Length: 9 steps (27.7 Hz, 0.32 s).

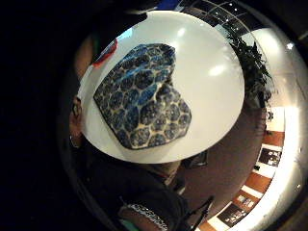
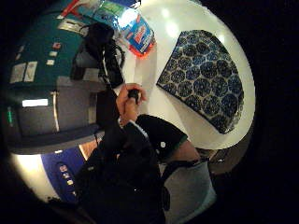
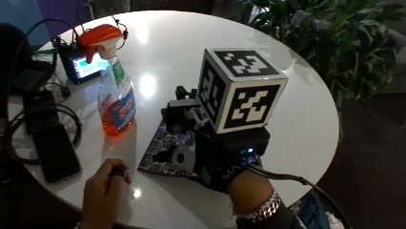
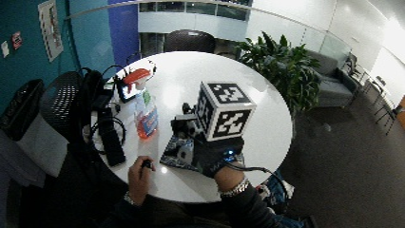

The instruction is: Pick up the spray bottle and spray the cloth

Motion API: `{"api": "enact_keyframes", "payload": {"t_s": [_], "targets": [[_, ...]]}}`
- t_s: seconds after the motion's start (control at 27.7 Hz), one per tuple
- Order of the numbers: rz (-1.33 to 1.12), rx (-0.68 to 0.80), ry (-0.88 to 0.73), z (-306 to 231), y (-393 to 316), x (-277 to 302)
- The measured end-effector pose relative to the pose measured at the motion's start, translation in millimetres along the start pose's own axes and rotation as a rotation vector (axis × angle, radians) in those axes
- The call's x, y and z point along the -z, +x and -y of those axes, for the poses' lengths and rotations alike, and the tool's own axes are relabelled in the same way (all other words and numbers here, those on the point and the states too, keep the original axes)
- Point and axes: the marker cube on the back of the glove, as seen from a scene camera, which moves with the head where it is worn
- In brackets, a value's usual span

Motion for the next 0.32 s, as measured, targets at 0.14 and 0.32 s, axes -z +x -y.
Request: {"api": "enact_keyframes", "payload": {"t_s": [0.14,0.32], "targets": [[-0.010,-0.003,-0.024,-7.4,0.9,-8.3],[-0.016,-0.016,-0.034,-9.7,2.9,-11.9]]}}
